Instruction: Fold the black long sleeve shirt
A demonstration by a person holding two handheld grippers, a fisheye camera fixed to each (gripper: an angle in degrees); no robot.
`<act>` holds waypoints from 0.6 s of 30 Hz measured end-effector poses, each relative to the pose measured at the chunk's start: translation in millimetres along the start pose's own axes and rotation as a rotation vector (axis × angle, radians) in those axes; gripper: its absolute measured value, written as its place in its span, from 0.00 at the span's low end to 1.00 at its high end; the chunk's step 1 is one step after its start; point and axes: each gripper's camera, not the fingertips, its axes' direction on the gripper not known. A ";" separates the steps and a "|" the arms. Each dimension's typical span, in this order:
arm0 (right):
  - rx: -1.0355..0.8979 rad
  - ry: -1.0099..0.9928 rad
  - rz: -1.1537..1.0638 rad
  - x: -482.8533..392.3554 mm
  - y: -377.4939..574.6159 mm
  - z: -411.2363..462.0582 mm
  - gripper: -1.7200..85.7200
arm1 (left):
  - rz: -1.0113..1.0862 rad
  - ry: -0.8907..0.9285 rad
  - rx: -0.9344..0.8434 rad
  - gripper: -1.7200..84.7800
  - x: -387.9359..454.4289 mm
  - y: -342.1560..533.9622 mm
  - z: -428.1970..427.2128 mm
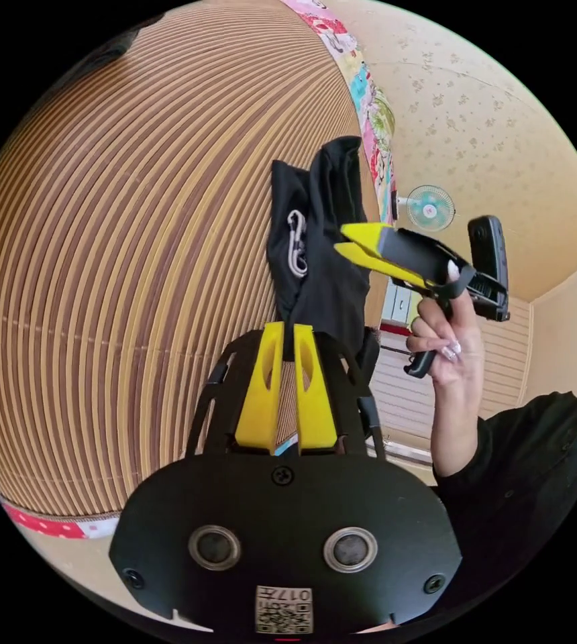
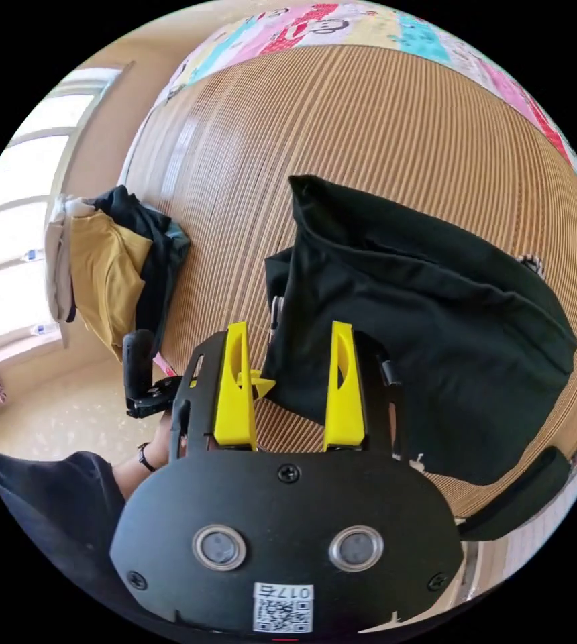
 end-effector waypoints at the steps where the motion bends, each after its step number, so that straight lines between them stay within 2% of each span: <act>1: -0.009 0.017 -0.003 -6.1 -4.4 4.4 0.21 | -0.013 0.015 0.020 0.06 2.9 5.2 0.4; 3: -0.079 0.101 -0.046 -29.8 -16.2 21.2 0.22 | 0.000 0.033 0.056 0.05 10.6 13.0 0.7; 7: -0.133 0.292 -0.121 -55.5 -18.9 38.3 0.21 | 0.093 -0.059 0.091 0.04 38.3 28.5 7.2; 11: -0.138 0.500 -0.206 -63.6 -11.1 51.8 0.15 | 0.161 -0.130 0.109 0.04 59.2 38.3 14.0; 13: -0.126 0.507 -0.221 -56.6 -6.0 49.3 0.12 | 0.199 -0.134 0.096 0.05 69.4 42.6 20.2; 14: -0.098 0.421 -0.215 -44.8 -1.0 38.6 0.10 | 0.210 -0.116 0.100 0.05 71.9 44.2 20.6; 16: -0.009 0.207 -0.165 -10.7 11.8 8.4 0.09 | 0.267 0.036 0.122 0.10 84.0 51.4 18.6; 18: 0.211 -0.148 -0.099 64.1 47.4 -41.7 0.08 | 0.279 0.167 0.117 0.13 91.2 54.6 19.6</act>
